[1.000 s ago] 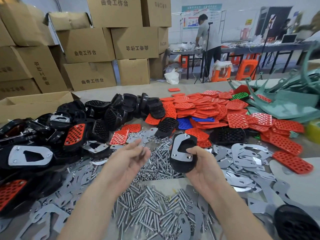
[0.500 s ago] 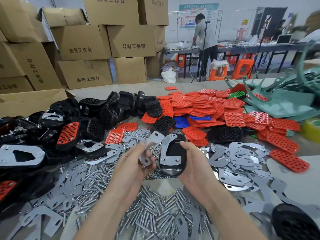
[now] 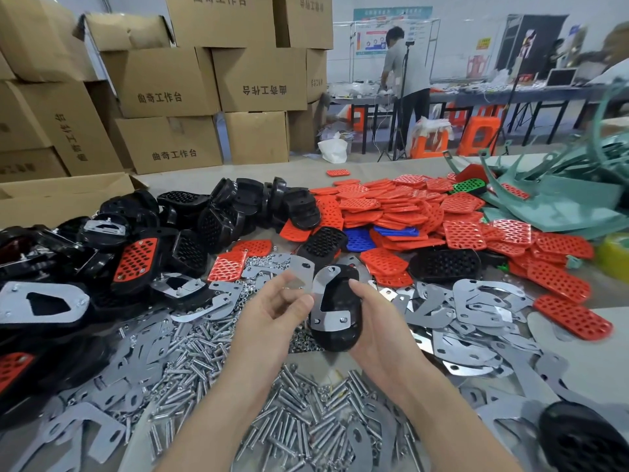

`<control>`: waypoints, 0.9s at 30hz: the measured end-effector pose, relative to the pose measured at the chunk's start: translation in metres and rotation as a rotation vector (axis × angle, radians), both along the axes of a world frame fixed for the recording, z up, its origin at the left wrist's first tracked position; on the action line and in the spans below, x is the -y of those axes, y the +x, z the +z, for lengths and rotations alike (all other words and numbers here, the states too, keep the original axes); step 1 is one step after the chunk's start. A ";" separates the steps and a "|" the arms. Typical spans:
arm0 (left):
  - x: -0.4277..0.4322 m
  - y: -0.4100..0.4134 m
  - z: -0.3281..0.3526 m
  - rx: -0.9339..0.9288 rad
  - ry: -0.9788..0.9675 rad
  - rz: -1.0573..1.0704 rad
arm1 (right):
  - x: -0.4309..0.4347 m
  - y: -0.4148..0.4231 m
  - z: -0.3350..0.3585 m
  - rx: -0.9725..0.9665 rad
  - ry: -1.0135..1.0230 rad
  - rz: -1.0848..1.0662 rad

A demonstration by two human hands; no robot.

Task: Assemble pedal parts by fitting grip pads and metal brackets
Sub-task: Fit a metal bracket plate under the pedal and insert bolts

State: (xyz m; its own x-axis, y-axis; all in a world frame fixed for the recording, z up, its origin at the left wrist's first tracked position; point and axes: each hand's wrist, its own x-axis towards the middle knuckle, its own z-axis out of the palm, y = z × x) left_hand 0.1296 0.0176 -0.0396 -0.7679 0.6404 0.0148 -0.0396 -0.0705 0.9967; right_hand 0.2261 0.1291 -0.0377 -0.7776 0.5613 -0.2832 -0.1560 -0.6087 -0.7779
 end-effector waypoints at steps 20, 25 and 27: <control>-0.001 0.008 0.005 -0.014 0.068 -0.120 | 0.002 -0.008 -0.009 -0.006 0.001 -0.019; -0.004 0.015 0.007 -0.003 0.112 -0.124 | 0.000 -0.010 -0.018 -0.024 -0.002 -0.018; -0.005 0.015 0.007 0.010 0.126 -0.105 | 0.001 -0.011 -0.018 -0.026 0.000 -0.010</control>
State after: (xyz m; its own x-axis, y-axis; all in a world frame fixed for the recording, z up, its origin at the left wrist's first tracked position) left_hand 0.1443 0.0229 -0.0323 -0.6975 0.7106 0.0928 -0.0631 -0.1899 0.9798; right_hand 0.2152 0.1276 -0.0558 -0.7788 0.5695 -0.2629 -0.1825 -0.6068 -0.7736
